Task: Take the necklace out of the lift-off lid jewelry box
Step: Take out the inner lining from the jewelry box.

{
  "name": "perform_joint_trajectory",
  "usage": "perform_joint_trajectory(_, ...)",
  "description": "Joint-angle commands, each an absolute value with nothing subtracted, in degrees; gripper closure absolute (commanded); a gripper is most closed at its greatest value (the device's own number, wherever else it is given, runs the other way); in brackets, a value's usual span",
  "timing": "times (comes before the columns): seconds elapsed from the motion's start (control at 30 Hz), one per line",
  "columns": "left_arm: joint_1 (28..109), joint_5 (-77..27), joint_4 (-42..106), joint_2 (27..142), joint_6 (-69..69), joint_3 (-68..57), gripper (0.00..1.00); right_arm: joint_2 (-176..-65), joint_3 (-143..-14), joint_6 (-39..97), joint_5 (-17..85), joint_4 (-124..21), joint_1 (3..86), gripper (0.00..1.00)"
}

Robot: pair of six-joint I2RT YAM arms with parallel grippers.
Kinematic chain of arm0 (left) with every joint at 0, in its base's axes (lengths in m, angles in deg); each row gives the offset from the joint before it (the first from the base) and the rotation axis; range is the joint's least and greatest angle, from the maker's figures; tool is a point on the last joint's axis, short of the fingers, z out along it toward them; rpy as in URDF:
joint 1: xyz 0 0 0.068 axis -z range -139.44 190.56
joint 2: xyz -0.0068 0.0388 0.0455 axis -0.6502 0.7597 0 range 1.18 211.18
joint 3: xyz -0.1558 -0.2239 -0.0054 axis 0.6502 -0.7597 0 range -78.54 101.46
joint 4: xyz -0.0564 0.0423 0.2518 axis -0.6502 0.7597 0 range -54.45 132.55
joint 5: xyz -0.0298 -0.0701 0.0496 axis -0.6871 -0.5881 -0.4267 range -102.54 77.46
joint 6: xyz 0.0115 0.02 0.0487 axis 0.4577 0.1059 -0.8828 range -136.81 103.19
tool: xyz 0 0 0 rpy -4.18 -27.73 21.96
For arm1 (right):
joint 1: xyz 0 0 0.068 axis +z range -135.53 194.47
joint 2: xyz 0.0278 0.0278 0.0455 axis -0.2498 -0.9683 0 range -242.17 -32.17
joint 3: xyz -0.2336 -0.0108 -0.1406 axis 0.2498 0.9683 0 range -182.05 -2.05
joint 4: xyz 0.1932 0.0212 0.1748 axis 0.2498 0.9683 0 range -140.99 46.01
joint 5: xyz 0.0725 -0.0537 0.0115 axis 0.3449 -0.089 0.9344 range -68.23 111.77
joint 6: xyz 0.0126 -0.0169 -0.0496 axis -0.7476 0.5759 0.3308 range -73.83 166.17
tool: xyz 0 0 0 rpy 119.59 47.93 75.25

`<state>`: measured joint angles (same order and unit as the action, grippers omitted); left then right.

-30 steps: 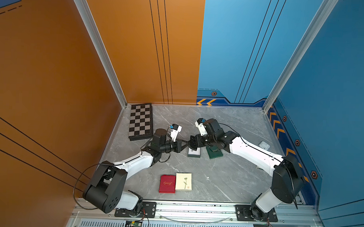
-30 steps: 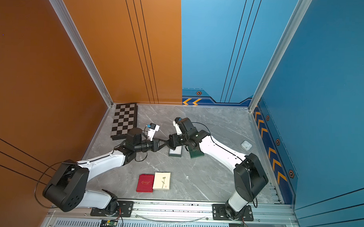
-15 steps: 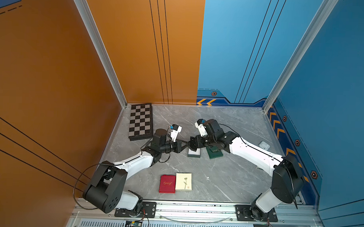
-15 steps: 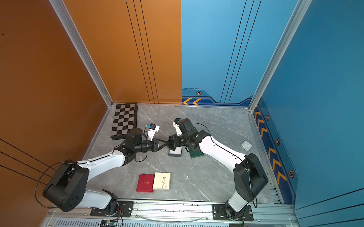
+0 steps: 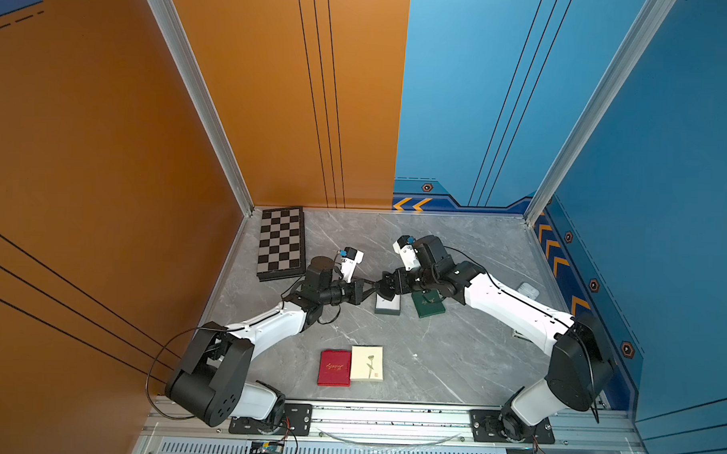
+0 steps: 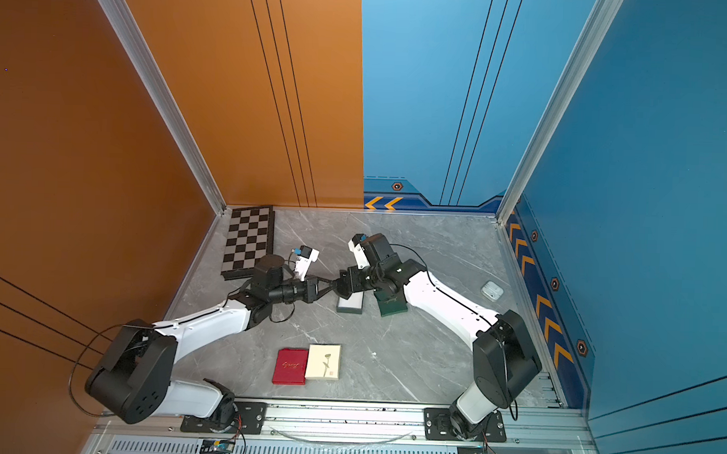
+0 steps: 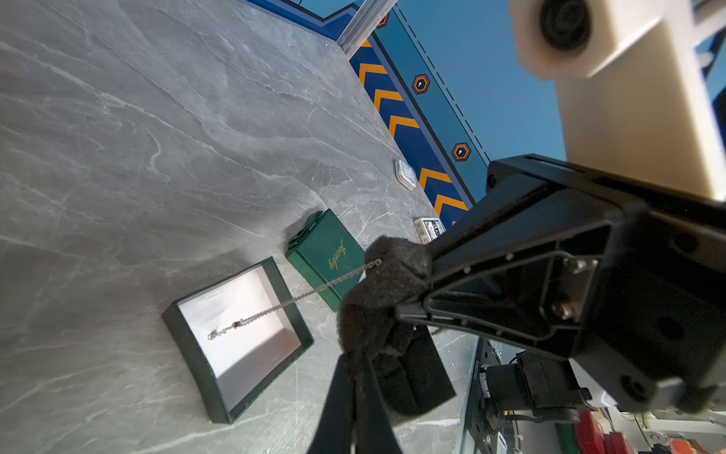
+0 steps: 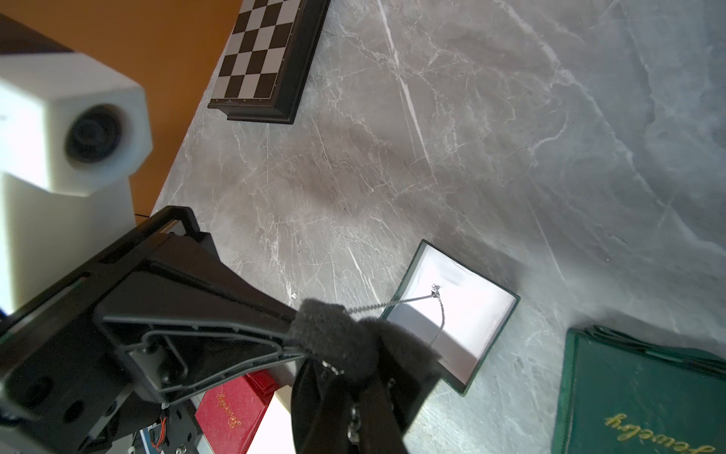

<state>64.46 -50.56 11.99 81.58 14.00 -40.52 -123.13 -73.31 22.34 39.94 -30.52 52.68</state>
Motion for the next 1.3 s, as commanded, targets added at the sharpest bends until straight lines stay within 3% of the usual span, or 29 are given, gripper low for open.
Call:
perform_joint_trajectory(0.0, 63.59, -49.01, 13.33, 82.48, 12.35, -39.87, 1.0, -121.42, -73.06, 23.15, 40.95, -28.56, 51.57, 0.91)
perform_joint_trajectory(0.4, 63.67, -49.29, 13.34, 82.08, 12.22, -39.94, 1.0, -123.02, -73.06, 22.87, 41.42, -28.64, 51.77, 0.82)
perform_joint_trajectory(0.87, 63.59, -49.37, 13.35, 82.02, 12.12, -39.96, 1.0, -124.18, -72.99, 23.15, 41.3, -28.64, 51.94, 0.85)
perform_joint_trajectory(1.27, 63.76, -50.61, 13.35, 80.94, 11.32, -40.39, 1.0, -126.05, -72.67, 23.84, 40.31, -28.44, 50.69, 0.67)
